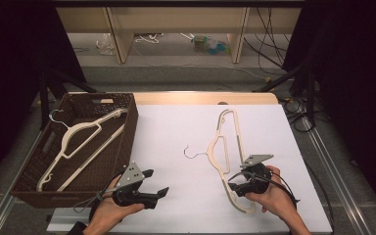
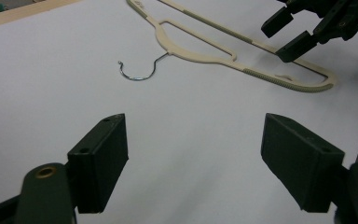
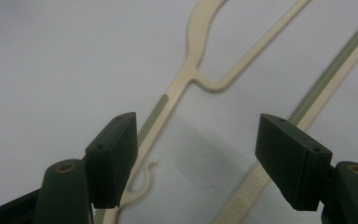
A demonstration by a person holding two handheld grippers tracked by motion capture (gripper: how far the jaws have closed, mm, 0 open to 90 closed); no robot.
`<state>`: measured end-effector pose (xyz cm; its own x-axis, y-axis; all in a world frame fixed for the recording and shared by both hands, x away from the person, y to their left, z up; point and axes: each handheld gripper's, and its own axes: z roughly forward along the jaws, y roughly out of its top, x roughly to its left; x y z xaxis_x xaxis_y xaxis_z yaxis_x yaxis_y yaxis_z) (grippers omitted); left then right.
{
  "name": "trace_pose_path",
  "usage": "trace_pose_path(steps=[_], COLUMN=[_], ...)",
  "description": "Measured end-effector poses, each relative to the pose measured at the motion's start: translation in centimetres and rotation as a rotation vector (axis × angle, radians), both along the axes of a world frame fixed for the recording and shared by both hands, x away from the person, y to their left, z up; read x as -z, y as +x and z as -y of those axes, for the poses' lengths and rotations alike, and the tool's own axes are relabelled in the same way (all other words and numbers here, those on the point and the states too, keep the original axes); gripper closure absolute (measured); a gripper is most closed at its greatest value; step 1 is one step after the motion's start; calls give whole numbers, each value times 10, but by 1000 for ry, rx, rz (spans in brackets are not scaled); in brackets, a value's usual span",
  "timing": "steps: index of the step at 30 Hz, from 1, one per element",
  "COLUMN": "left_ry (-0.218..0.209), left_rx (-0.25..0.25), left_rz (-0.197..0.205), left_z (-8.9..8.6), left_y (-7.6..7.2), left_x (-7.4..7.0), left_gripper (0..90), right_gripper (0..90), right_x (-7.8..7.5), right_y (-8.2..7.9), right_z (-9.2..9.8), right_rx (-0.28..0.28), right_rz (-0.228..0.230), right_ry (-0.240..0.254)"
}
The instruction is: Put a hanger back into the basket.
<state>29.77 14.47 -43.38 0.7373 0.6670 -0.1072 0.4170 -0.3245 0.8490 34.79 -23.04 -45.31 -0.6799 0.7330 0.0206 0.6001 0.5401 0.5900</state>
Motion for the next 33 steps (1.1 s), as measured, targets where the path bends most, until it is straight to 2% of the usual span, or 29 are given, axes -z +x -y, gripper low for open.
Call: trace_pose_path(steps=[3, 4, 7, 8, 11, 12, 13, 16, 17, 18, 20, 22, 25, 27, 29, 30, 33], left_ry=[-2, 4, 5, 7, 9, 14, 10, 7, 19, 14, 11, 7, 11, 11, 14, 18, 10], left_rx=[6, 3, 12, 15, 17, 24, 26, 26, 27, 26, 30, 32, 45, 48, 44, 46, 52], left_rz=[-4, -2, -12, -10, -15, -9, -5, -7, -7, -4, -8, -8, -5, -11, -11, -6, -16], left_z=[-1, 0, 1, 1, 2, 2, 3, 3, 3, 3, 3, 3, 3, 3, 4, 4, 4], left_y=[1, 1, 0, 0, -1, 0, 0, -1, -1, -2, -2, -3, -2, -2, -2, -2, -2], left_x=[0, 1, 2, 2, 2, 2, 3, 3, 3, 3, 4, 4, 3, 4, 4, 5, 5], left_gripper=[230, 230, 229, 229, 229, 229, 229, 229, 229, 229, 229, 229, 229, 229, 229, 229, 229], right_gripper=[313, 316, 320, 321, 328, 330, 337, 345, 348, 353, 362, 376, 404, 435, 452, 458, 486], right_x=[2, 1, 1, 4, 3, 4, 4, 5, 4, 4, 3, 6, 6, 7, 7, 9, 9], right_y=[3, 5, 10, 11, 16, 17, 21, 25, 24, 26, 28, 34, 41, 47, 50, 53, 58], right_z=[1, 2, 4, 4, 5, 4, 6, 6, 5, 5, 5, 8, 11, 13, 13, 14, 13], right_rx=[42, 38, 58, 57, 67, 85, 74, 87, 107, 98, 124, 131, 176, 182, 201, 185, 201], right_rz=[0, -7, -13, 6, -20, -18, -13, -11, -44, -42, -65, -61, -99, -96, -122, -111, -128], right_ry=[2, -15, -14, -13, -39, -42, -44, -54, -50, -54, -71, -78, -72, -79, -71, -80, -93])
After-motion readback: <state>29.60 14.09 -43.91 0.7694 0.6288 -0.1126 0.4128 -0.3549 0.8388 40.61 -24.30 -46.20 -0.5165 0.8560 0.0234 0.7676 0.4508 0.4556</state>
